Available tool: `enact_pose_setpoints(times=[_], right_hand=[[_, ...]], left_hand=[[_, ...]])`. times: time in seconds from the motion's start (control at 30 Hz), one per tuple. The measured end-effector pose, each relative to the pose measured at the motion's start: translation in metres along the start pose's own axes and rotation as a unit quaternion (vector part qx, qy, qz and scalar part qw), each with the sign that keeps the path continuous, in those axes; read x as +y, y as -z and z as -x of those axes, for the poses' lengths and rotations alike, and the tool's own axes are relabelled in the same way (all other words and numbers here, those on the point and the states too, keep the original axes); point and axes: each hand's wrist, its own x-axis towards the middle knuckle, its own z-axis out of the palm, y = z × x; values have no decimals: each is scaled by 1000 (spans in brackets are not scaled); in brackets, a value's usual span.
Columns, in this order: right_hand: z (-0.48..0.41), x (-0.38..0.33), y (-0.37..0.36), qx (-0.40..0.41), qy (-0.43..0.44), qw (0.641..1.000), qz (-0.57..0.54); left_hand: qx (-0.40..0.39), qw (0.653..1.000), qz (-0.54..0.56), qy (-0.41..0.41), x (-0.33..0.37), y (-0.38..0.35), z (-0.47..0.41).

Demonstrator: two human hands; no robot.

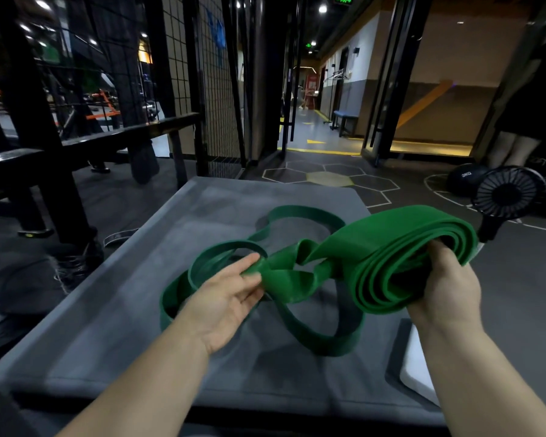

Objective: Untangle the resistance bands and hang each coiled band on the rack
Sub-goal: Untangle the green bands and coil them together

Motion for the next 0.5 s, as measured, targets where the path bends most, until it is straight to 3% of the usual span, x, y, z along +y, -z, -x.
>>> enact_pose_setpoints(times=[0.07, 0.13, 0.17, 0.27, 0.3, 0.33, 0.37, 0.43, 0.5], right_hand=[[-1, -2, 0, 3, -7, 1000, 4], [-4, -1, 2, 4, -17, 1000, -4], [-5, 1, 2, 5, -23, 1000, -7], [-11, 7, 6, 12, -44, 999, -13], [-13, 9, 8, 13, -52, 998, -14], [-15, 10, 11, 14, -63, 998, -15], [-16, 11, 13, 13, -74, 997, -16], [-19, 13, 16, 15, -86, 996, -12], [-21, 13, 19, 30, -84, 996, -10]], left_hand=[[-43, 988, -148, -24, 2, 4, 0], [-19, 948, -313, -63, 0, 9, 0], [1, 915, -393, -91, -2, 10, -1], [121, 766, -607, -171, 0, 11, -3], [140, 753, -616, -182, 2, 16, -6], [129, 757, -615, -182, 3, 19, -8], [97, 790, -579, -178, 4, 19, -8], [48, 900, -419, -108, 3, 12, -4], [43, 960, -275, -16, -1, 6, -1]])
